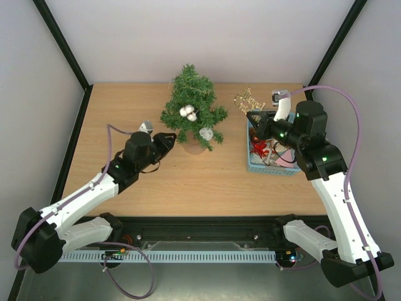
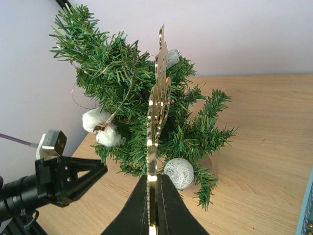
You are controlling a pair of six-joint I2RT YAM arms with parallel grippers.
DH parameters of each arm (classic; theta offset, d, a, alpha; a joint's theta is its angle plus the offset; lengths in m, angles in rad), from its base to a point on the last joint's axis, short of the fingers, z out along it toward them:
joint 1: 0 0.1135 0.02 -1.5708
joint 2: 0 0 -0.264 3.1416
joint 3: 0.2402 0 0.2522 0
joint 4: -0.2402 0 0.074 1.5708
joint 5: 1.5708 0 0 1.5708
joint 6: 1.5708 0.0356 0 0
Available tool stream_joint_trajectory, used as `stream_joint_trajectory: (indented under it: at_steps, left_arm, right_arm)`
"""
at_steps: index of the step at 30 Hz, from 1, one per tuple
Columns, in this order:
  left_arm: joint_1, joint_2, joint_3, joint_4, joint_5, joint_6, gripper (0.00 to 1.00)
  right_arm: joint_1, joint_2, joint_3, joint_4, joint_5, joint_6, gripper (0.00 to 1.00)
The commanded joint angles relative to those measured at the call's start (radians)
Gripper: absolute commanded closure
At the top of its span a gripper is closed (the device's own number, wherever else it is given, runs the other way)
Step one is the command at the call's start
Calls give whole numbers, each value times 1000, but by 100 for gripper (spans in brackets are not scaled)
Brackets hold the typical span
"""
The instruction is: Decorate the small christmas tree
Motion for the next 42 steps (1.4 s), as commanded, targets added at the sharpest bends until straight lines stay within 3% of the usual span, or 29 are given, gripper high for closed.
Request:
stream_joint_trajectory:
  at_steps: [1, 7, 16, 23, 42]
  left_arm:
    - [-79, 28, -28, 76, 18, -53, 76]
    - [-148, 125, -15, 172, 13, -80, 77]
    - [-148, 238, 6, 275, -90, -60, 77]
    - [-123, 284, -18, 380, -104, -59, 78]
    - [23, 274, -46, 377, -72, -14, 78]
  right_arm:
    - [-3, -9, -10, 23, -17, 0, 99]
    - [-3, -6, -1, 14, -16, -5, 99]
    - [-2, -8, 6, 6, -14, -8, 99]
    - [-2, -15, -3, 1, -8, -12, 99]
    - [-2, -23, -23, 2, -7, -17, 99]
